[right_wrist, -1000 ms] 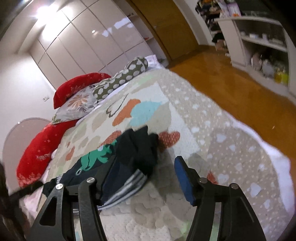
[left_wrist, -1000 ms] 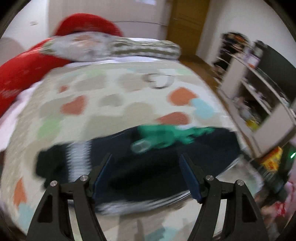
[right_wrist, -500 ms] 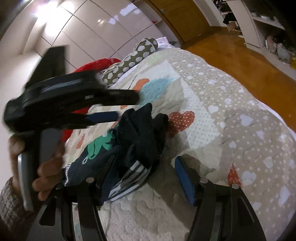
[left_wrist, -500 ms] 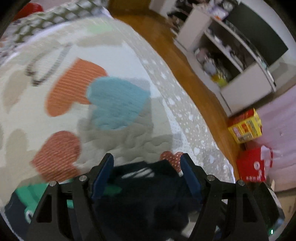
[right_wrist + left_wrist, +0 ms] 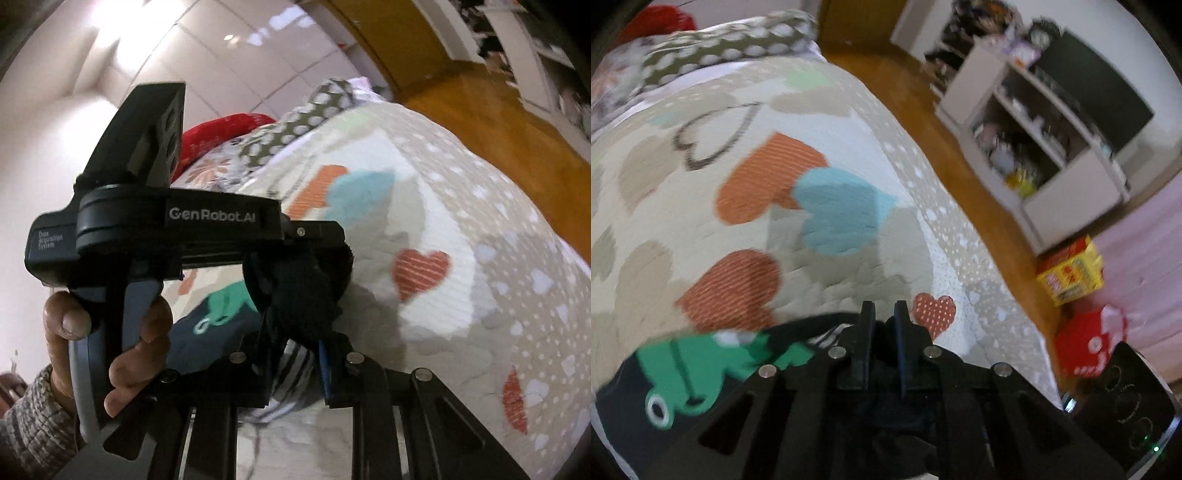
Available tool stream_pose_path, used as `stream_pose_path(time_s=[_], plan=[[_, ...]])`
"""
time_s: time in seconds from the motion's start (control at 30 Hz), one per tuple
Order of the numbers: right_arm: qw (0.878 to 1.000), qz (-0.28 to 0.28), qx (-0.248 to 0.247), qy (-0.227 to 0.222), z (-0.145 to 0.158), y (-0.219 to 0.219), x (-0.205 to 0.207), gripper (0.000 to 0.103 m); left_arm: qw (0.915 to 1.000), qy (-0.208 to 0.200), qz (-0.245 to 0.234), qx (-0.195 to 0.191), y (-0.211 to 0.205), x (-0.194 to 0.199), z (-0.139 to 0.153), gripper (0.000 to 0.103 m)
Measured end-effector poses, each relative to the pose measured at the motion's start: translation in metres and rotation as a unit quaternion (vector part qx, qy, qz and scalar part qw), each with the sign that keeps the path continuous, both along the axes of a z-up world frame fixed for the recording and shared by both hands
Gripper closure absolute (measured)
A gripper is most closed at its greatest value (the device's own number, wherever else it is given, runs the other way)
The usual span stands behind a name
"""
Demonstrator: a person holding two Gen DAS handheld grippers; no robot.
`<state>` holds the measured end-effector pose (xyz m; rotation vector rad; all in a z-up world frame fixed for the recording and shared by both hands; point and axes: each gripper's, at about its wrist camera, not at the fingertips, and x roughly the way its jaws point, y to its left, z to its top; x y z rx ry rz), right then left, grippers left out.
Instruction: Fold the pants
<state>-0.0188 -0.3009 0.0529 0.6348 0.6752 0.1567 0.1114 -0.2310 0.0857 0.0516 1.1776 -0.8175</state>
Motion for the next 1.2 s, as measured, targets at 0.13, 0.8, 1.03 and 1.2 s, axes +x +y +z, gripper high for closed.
stream_pose_path(time_s=[0.13,0.8,1.03,1.2], plan=[[0.998,0.050,-0.047,-0.011,0.017,0.041,0.009,0.082,0.9968,0.006,0.064,-0.047,0.063,-0.001,0.003,0.092],[0.981,0.129,-0.147,-0.007,0.055,0.129,-0.003,0.049,0.9216,-0.039,0.376,-0.087,0.318,-0.135,-0.026,0.035],[0.979,0.097,-0.168,0.071,0.039,0.141,0.063,0.090,0.9084,-0.044,0.408,-0.077,0.341,-0.140,-0.028,0.035],[0.963,0.122,-0.184,0.153,-0.018,0.166,0.103,0.089,0.9028,-0.025,0.422,-0.081,0.357,-0.141,-0.038,0.035]])
